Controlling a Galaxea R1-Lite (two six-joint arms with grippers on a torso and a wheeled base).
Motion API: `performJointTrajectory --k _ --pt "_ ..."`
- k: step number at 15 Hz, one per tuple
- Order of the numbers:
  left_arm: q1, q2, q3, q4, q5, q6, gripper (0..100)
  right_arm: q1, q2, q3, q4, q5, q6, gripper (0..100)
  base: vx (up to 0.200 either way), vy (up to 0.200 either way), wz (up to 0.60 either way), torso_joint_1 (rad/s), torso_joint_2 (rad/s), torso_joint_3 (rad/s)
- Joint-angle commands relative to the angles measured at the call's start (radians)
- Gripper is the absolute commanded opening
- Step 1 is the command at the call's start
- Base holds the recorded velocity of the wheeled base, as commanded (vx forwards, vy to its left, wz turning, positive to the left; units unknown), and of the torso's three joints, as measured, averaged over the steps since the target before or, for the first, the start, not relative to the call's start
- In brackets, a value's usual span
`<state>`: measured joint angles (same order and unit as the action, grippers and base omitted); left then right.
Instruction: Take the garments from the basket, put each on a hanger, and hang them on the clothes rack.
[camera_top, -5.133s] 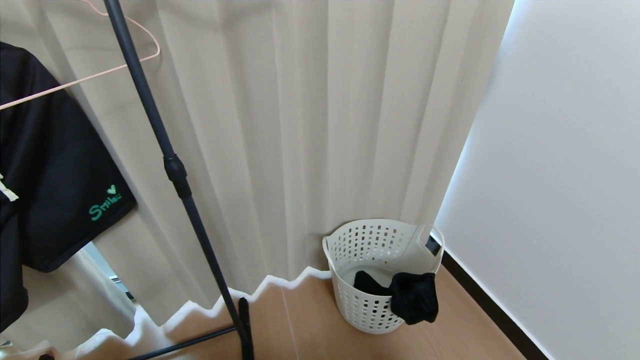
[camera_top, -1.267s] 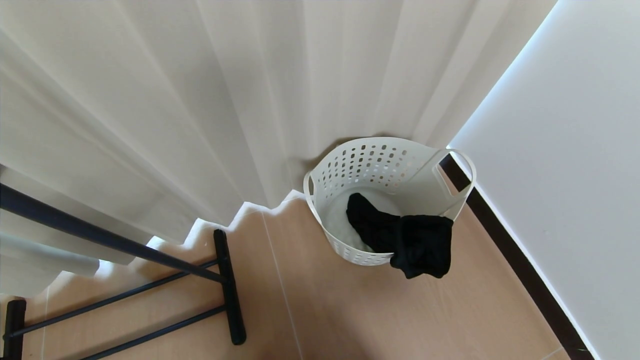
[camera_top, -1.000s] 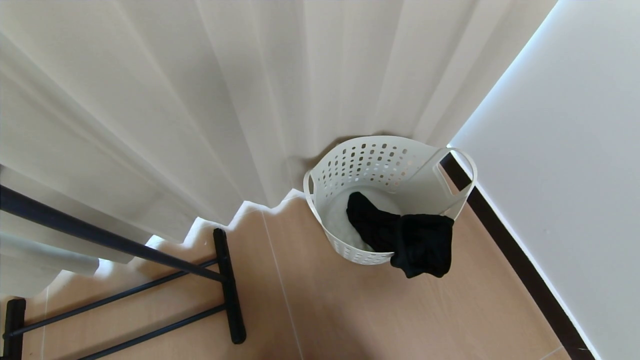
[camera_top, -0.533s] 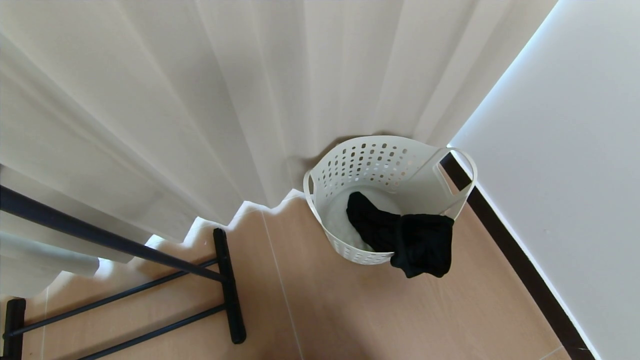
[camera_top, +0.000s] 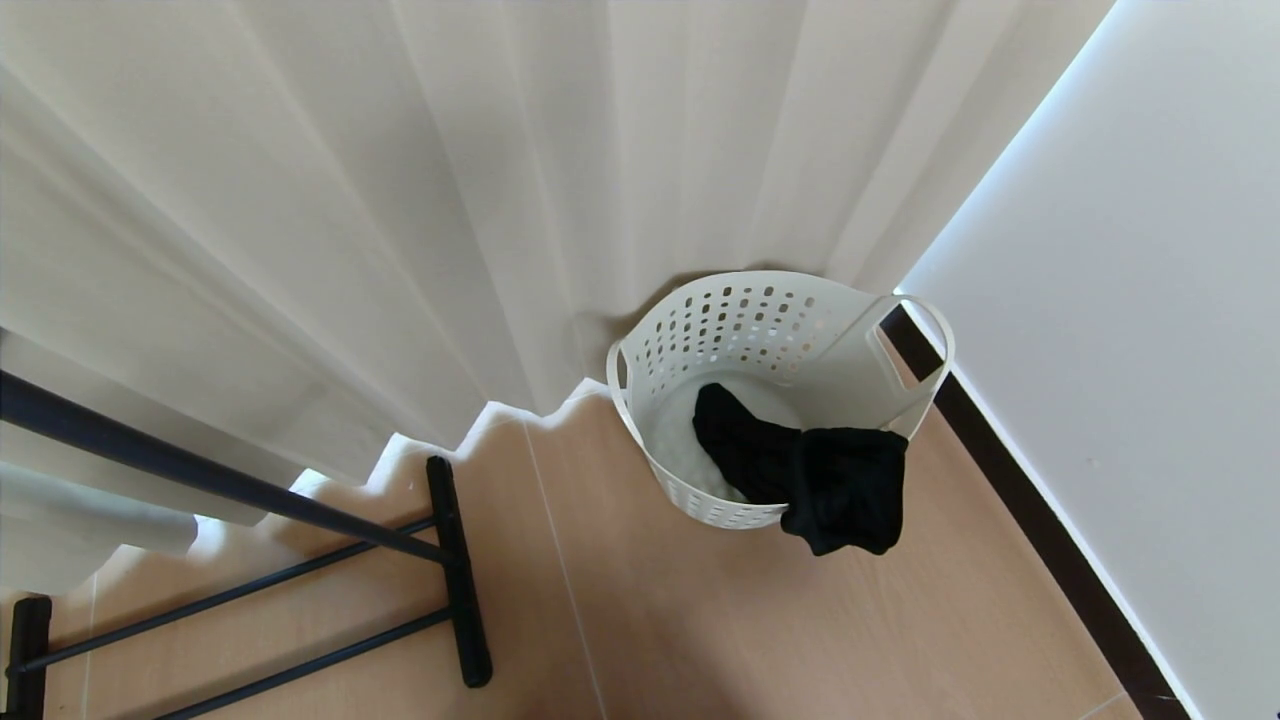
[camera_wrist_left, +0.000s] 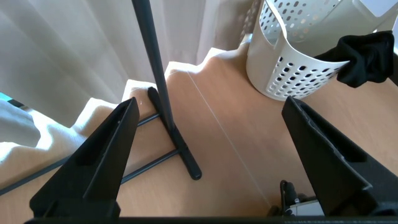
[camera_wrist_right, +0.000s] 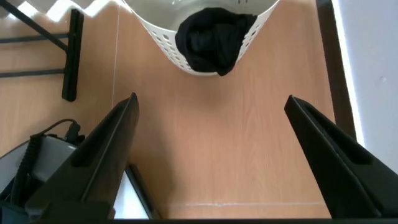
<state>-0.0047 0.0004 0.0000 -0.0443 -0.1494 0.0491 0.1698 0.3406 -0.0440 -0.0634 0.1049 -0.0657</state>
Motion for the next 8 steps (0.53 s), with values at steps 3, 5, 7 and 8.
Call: performJointTrajectory --k 3,5,7,8 --pt "0.000 0.000 0.000 0.000 -0.001 0.000 100 0.002 0.492 -0.261 -0.004 -0.005 -0.115 100 0.000 0.000 0.00 0.000 0.00 0.000" --pt "0.000 0.000 0.000 0.000 -0.001 0.000 100 -0.006 0.609 -0.353 -0.003 -0.005 -0.241 100 0.000 0.000 0.00 0.000 0.00 0.000" --pt "0.000 0.000 0.000 0.000 0.001 0.000 100 -0.013 0.698 -0.419 -0.003 -0.007 -0.347 100 0.000 0.000 0.00 0.000 0.00 0.000" --pt "0.000 0.000 0.000 0.001 0.001 0.000 100 -0.013 0.775 -0.468 -0.001 -0.007 -0.396 100 0.000 0.000 0.00 0.000 0.00 0.000"
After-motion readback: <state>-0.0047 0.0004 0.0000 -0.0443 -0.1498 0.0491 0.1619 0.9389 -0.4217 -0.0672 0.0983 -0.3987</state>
